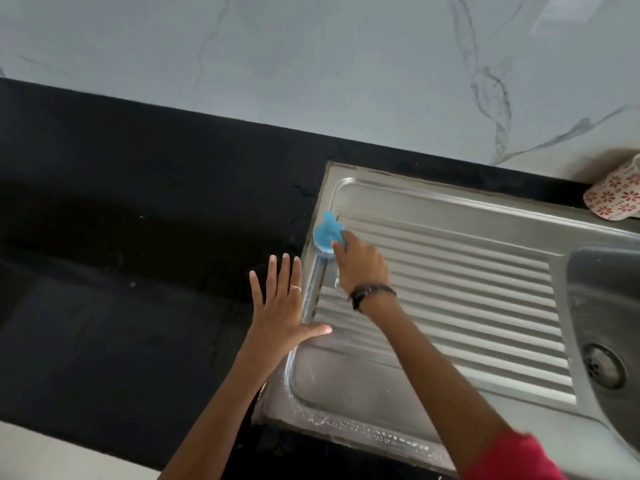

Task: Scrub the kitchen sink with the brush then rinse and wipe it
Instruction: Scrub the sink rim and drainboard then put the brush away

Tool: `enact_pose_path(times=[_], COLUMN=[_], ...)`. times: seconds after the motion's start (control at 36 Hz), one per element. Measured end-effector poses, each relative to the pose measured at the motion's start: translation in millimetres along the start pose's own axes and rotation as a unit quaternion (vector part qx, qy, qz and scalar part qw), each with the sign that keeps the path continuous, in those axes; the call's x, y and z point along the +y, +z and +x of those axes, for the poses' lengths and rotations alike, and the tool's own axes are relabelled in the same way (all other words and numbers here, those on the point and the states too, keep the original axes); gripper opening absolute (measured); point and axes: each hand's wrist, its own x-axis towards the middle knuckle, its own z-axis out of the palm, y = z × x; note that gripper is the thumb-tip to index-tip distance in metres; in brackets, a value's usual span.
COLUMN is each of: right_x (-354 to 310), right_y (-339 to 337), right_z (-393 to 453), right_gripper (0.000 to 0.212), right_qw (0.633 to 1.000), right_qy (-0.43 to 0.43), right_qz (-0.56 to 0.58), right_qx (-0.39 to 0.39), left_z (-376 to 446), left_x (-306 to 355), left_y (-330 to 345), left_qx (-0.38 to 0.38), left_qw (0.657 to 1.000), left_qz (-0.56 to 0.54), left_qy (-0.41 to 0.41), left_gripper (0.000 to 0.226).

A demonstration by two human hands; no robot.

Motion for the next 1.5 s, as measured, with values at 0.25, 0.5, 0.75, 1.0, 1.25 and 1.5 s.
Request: enact_pose_path(times=[0.25,0.5,0.75,1.0,1.25,1.5], right_x=[-3,-1,-9,11,-5,13], right_y=[-21,-5,-36,0,-24,3], right_z=[74,-3,121,5,107,42], right_gripper=[0.033,0.039,0.035,0.039,0.034,0.036], right_qw=[0.998,1.0,0.999,0.999,0.997,0.999], right_qy=[0.032,0.006,0.043,0.001,0.038,-0.005], right_qz=[0.047,-0.018,0.0,-0.029,-0.028,0.027], right_qx=[0.005,-0.001,0.03,0.019,0.06,0.042], left_z=[32,41,51,56,59,62], left_x=[8,8,2,-4,-5,5], left_y=[-6,-3,-7,-5,-10,-13], left_qx=[0.008,0.037,0.062,0.061,0.065,0.062], left_qw=[1.0,0.999,0.997,0.998,0.997,0.998], left_qz=[0.005,-0.02,-0.031,-0.022,-0.036,-0.009], left_qy=[0.015,0.022,0.017,0.019,0.011,0.021], left_gripper=[0.117,0.121,0.101,0.095,0.074,0.056])
